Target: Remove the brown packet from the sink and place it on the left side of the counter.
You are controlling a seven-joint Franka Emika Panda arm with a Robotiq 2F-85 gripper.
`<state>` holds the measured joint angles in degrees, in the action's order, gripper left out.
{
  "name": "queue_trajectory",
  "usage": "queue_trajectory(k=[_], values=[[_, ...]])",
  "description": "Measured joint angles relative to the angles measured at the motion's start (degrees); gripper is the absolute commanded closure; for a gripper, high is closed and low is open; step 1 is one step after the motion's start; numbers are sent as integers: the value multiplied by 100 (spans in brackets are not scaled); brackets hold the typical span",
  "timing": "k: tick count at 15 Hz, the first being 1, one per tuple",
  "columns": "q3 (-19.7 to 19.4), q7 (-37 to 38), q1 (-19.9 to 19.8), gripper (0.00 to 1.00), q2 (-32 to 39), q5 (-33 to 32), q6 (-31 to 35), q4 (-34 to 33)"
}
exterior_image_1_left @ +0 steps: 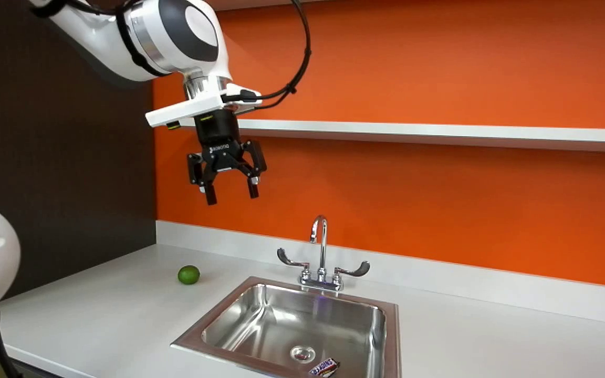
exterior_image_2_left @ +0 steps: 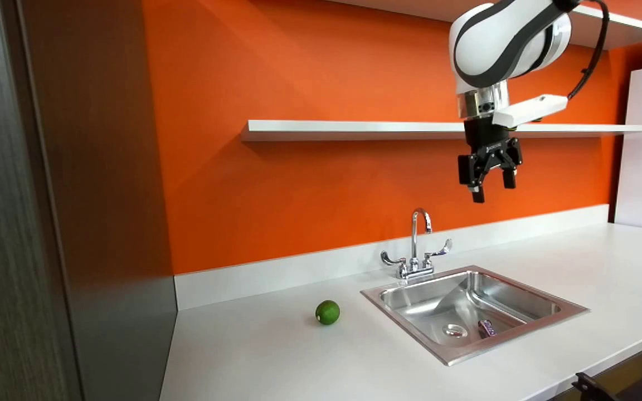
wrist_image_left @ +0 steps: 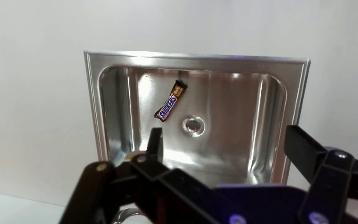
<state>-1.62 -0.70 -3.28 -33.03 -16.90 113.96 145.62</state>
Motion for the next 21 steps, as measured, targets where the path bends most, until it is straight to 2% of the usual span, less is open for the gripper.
queue_trajectory(k=[8, 14, 21], values=[[-55, 1400, -556, 0, 893, -1, 1546, 154], [-167, 1891, -923, 0, 1875, -46, 2667, 178], [-500, 2226, -1008, 0, 3093, -137, 3671, 70]])
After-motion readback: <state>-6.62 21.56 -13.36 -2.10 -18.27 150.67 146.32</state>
